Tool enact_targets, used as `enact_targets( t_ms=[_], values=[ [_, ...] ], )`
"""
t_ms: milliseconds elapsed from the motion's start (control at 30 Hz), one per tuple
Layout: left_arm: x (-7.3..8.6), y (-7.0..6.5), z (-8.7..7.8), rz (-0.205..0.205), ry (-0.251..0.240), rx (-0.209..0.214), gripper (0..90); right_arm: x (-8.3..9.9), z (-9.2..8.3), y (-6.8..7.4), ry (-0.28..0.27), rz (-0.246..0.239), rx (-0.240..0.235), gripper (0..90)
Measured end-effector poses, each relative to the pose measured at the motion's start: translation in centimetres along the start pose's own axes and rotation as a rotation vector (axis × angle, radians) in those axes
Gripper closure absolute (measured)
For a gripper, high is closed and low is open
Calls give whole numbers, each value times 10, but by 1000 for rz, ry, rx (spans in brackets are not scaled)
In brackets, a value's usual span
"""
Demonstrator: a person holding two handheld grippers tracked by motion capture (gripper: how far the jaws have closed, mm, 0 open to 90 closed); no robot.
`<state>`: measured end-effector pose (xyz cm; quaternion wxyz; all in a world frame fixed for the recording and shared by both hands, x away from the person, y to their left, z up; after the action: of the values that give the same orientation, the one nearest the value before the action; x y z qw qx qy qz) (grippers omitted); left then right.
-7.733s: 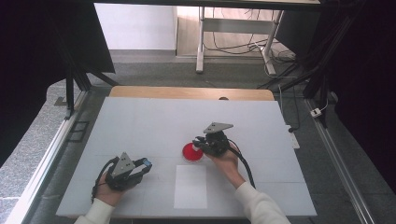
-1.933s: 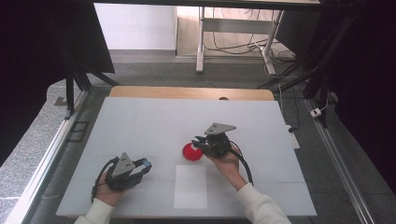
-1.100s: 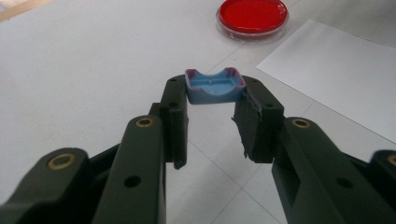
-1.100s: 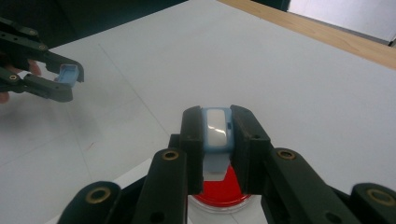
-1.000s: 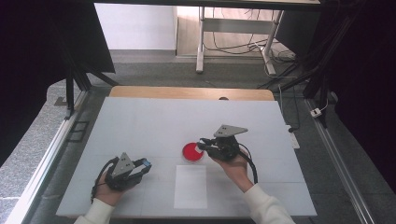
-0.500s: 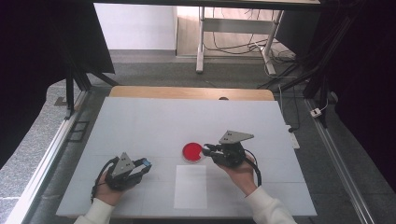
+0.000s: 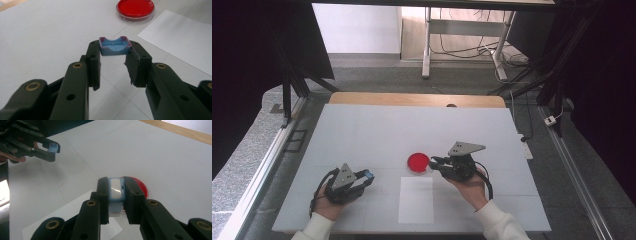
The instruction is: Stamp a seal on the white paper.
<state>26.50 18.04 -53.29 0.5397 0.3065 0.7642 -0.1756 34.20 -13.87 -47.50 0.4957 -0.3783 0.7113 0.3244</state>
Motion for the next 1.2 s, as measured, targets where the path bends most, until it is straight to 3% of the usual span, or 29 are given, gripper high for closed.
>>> enact_targets(
  t_ms=[533, 1200],
  values=[
    [0, -1, 0, 0, 0, 0, 649, 4, -3, 17, 21, -14, -45, 749],
    [0, -1, 1, 1, 2, 2, 648, 21, 16, 40, 101, -43, -125, 749]
  ],
)
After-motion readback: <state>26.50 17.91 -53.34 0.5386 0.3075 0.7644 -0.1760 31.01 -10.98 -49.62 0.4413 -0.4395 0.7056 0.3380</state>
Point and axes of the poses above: each handheld gripper's, and its own axes: z roughly forward along the jaws, x roughly out of its underside, y roughly to its left, the point moved 3 cm from there along z, roughly forward along the jaws, and after that the axes turned 14 degrees about -y, right-handed, at the moved point
